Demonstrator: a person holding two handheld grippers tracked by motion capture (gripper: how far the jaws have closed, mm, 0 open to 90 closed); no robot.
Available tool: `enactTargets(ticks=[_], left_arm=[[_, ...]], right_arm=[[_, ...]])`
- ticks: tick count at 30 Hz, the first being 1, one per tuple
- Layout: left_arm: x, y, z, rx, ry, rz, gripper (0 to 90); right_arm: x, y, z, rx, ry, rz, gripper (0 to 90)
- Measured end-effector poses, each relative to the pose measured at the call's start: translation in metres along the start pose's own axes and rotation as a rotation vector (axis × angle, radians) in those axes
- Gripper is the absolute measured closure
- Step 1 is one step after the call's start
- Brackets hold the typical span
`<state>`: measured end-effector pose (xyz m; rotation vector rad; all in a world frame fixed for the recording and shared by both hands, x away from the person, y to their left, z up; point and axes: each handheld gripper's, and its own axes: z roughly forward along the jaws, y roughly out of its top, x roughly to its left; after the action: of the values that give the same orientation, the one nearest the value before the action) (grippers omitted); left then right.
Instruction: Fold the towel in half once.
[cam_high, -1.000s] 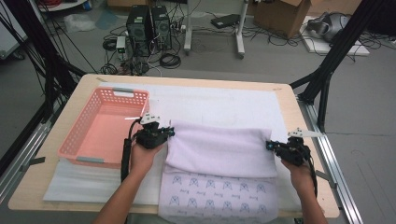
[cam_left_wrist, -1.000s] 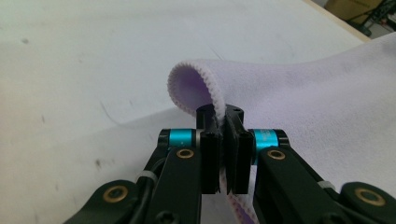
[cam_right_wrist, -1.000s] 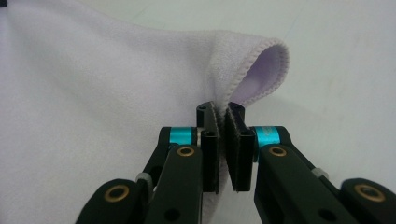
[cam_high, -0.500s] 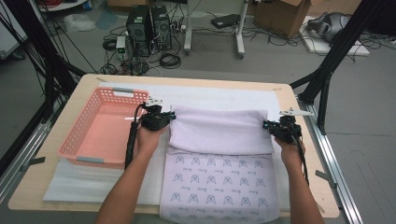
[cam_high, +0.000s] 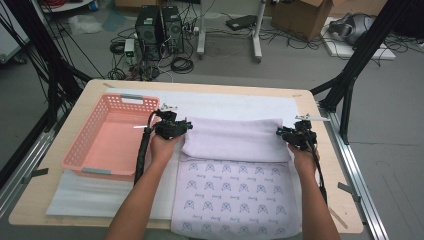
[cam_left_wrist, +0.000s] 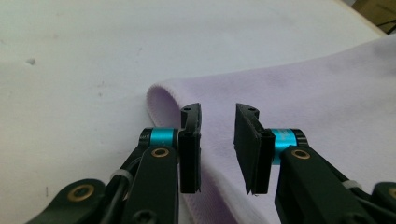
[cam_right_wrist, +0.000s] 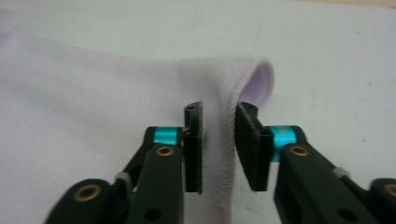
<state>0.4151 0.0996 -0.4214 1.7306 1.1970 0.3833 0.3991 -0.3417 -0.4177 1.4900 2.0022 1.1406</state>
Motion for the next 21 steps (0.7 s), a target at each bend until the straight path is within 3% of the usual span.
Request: enactTargets(ticks=[2, 5, 7, 9, 11, 17, 21], left_arm=[[-0.003, -0.002, -0.007, -0.011, -0.017, 0.002, 68.6], [-0.006, -0.010, -0.020, -0.048, -0.043, 0.002, 65.0], [-0.008, -0.014, -0.026, -0.032, -0.060, 0.021, 64.3], [-0.010, -0.020, -0.034, -0.064, -0.064, 0.035, 65.2], [-0.011, -0.025, -0.042, -0.074, -0.085, 0.024, 65.7], [-0.018, -0.043, -0.059, -0.081, -0.091, 0.059, 64.4], [-0.021, -0.054, -0.066, -0.067, -0.090, 0.077, 61.4]], right_arm=[[0.000, 0.002, -0.008, -0.027, -0.001, 0.003, 65.7], [0.002, 0.000, -0.022, -0.058, 0.019, 0.015, 65.1], [0.006, -0.005, -0.029, -0.042, 0.025, -0.017, 65.5], [0.009, -0.011, -0.035, -0.032, 0.030, -0.042, 65.4], [0.011, -0.019, -0.044, -0.034, 0.047, -0.039, 65.4], [0.015, -0.048, -0.065, -0.011, 0.071, -0.050, 60.8], [0.015, -0.067, -0.078, -0.007, 0.085, -0.062, 66.7]])
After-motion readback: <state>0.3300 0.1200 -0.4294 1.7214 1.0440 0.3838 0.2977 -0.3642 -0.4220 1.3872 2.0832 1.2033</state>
